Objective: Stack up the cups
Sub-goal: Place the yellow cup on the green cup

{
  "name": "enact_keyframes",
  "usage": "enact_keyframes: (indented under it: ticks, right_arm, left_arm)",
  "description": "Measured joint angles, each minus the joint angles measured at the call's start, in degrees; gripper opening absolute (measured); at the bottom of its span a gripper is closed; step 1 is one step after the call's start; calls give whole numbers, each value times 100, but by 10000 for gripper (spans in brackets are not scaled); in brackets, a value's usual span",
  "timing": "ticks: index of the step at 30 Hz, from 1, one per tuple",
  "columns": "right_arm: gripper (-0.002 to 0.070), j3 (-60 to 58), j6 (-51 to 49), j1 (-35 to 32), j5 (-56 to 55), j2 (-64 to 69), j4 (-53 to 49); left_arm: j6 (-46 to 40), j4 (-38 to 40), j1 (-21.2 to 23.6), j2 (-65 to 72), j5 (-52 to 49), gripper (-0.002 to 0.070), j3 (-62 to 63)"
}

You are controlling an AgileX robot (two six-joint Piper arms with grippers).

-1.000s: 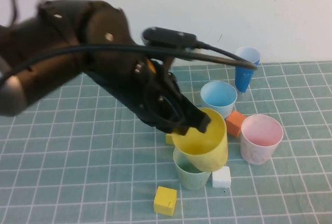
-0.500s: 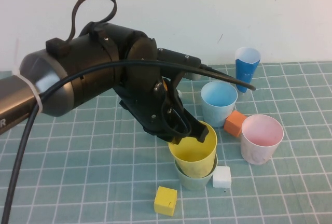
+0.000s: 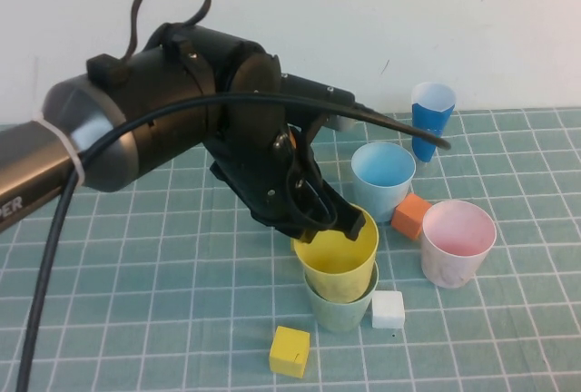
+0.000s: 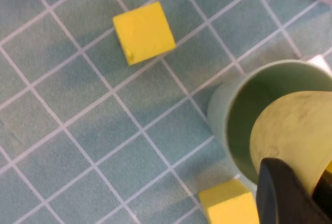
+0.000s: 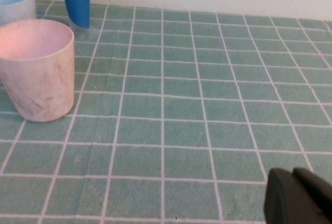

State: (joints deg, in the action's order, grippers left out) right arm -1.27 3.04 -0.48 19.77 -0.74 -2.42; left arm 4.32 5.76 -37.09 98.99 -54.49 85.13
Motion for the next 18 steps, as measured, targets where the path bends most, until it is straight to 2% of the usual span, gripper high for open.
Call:
enact_keyframes:
  ticks: [6,8,10,14,16,18]
  right_arm:
    - [-1,0,0,0,0,0,0]
    - [-1,0,-55,0,0,0,0]
    - [-1,0,-105,0,0,0,0]
    - [-1,0,-117,0,0,0,0]
    - [-1,0,-117,0,0,0,0]
    - [-1,0,-117,0,0,0,0]
  left_arm:
    - [0,-46,0,190,10,12,0]
    - [0,-46,0,240,10,50,0]
    - [0,-48,0,261,10,118,0]
    - [0,-60,0,281,10,332,4]
    - [0,-84,0,290,-88,406,85]
    - [4,-155,0,290,-273,440,256]
